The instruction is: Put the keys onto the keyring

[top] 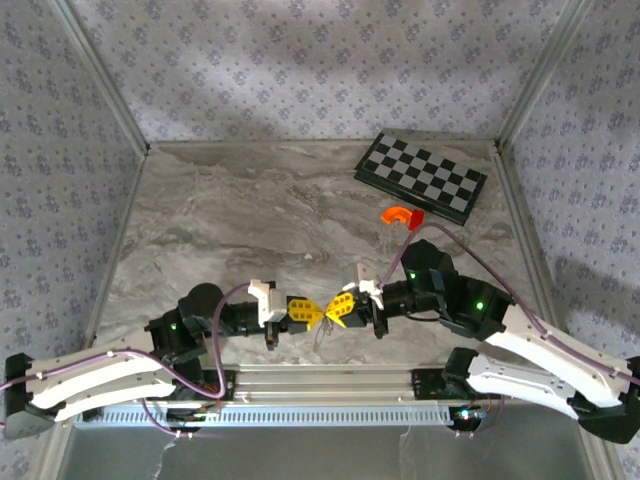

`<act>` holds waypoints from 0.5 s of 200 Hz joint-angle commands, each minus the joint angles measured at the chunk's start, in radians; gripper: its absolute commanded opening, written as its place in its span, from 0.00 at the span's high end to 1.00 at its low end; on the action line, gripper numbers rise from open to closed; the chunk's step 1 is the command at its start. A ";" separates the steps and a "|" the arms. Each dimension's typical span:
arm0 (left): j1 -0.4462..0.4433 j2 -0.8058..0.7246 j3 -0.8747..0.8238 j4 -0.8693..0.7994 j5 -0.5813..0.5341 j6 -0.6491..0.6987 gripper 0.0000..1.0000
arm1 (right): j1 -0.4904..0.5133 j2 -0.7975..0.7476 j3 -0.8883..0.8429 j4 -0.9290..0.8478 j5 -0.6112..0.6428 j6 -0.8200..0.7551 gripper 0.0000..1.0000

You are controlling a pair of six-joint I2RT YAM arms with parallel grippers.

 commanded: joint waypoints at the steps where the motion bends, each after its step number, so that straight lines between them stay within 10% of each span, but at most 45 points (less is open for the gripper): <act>1: -0.007 -0.032 0.110 -0.187 -0.039 0.073 0.91 | -0.001 -0.025 0.008 -0.017 0.057 -0.014 1.00; 43: -0.006 0.059 0.262 -0.484 -0.108 0.152 0.72 | 0.030 0.052 0.095 -0.151 0.139 -0.052 1.00; 100: -0.007 0.112 0.293 -0.536 -0.119 0.179 0.70 | 0.088 0.120 0.176 -0.264 0.207 -0.106 1.00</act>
